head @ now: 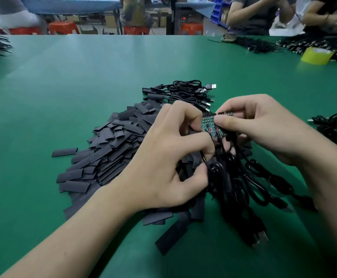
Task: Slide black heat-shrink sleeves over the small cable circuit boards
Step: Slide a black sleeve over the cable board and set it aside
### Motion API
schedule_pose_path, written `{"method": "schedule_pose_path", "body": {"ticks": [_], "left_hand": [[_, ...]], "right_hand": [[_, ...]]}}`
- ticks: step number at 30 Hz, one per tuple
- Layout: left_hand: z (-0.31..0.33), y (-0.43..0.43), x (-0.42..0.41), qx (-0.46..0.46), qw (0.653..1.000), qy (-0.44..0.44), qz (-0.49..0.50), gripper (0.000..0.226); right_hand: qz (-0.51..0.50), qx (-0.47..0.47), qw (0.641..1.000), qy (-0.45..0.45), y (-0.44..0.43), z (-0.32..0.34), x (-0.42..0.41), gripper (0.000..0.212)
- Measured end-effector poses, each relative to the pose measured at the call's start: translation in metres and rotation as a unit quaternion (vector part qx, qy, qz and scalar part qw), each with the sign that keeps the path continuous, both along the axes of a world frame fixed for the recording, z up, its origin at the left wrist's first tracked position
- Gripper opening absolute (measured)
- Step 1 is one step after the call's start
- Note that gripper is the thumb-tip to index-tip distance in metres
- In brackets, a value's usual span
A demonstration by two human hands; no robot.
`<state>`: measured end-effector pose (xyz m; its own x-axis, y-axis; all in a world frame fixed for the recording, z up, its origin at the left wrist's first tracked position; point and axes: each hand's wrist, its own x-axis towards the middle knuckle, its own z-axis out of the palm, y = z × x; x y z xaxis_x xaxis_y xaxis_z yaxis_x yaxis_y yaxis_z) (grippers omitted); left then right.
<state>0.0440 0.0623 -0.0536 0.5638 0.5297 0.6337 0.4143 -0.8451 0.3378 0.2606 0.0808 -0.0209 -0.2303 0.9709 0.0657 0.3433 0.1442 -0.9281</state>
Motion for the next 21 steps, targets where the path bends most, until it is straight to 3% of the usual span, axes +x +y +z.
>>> {"method": "schedule_pose_path", "body": {"ticks": [4, 8, 11, 13, 18, 21], "left_hand": [[-0.002, -0.003, 0.001, -0.035, 0.998, -0.016, -0.045, 0.016], [-0.006, -0.003, 0.005, -0.065, 0.990, -0.128, 0.002, 0.018], [-0.009, 0.001, 0.008, -0.179, 0.958, -0.213, 0.068, 0.005], [-0.013, 0.005, 0.006, -0.246, 0.940, -0.225, 0.075, 0.006], [-0.014, 0.011, 0.001, -0.314, 0.915, -0.251, 0.028, 0.011], [-0.014, 0.013, 0.000, -0.351, 0.893, -0.280, 0.019, 0.005]], "right_hand": [[-0.010, -0.005, 0.999, 0.047, 0.002, 0.001, 0.003, 0.010], [0.005, -0.026, 0.996, 0.088, 0.001, 0.004, 0.005, 0.011], [0.044, -0.025, 0.995, 0.082, -0.002, 0.002, 0.000, 0.011], [0.063, -0.028, 0.995, 0.070, -0.004, 0.000, -0.006, 0.011], [0.036, -0.004, 0.998, 0.052, -0.001, -0.006, -0.013, 0.027], [0.033, 0.009, 0.998, 0.052, 0.002, -0.009, -0.014, 0.026]]}}
